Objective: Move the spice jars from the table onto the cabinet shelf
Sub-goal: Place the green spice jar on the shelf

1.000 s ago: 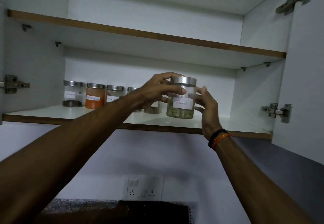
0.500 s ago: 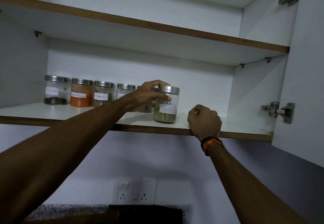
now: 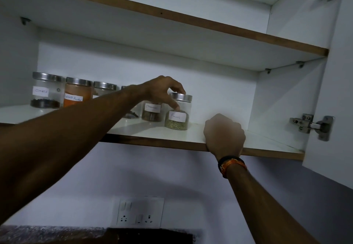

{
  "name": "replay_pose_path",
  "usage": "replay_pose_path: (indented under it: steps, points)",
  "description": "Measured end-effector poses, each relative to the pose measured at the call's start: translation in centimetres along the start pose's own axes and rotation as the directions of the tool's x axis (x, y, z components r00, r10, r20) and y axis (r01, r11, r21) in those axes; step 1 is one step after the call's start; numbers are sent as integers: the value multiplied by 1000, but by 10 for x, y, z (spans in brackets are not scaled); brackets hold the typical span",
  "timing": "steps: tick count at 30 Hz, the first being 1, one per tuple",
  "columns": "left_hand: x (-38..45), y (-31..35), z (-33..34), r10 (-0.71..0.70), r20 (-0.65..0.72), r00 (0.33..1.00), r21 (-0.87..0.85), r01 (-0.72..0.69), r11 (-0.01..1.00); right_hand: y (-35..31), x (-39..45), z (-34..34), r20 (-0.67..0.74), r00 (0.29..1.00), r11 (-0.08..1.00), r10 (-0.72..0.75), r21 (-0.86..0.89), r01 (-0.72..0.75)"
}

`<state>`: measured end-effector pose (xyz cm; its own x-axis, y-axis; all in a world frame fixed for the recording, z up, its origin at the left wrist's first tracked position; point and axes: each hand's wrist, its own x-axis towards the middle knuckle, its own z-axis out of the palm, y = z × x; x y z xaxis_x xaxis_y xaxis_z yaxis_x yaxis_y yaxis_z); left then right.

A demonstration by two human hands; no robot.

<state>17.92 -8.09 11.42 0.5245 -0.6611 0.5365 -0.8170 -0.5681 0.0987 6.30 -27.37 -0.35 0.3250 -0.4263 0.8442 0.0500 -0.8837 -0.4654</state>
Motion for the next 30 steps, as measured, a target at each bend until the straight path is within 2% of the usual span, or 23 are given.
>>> replay_pose_path:
  steps: [4, 9, 22, 30]
  points:
    - [19, -10, 6, 7, 39, 999, 155, -12, 988, 1, 0, 2, -16, 1000, 1000, -13, -7, 13]
    - [33, -22, 11, -17, 63, 998, 236, 1, 972, 3, 1, 4, -48, 999, 1000, -18, -11, 17]
    - [47, -38, 28, -58, 24, 998, 257, 50, 965, 4, 0, 4, -50, 999, 1000, -16, 5, 16]
    - [40, -35, 31, -100, -16, 995, 237, 102, 966, 3, 1, 2, 2, 1000, 1000, 5, -15, -5]
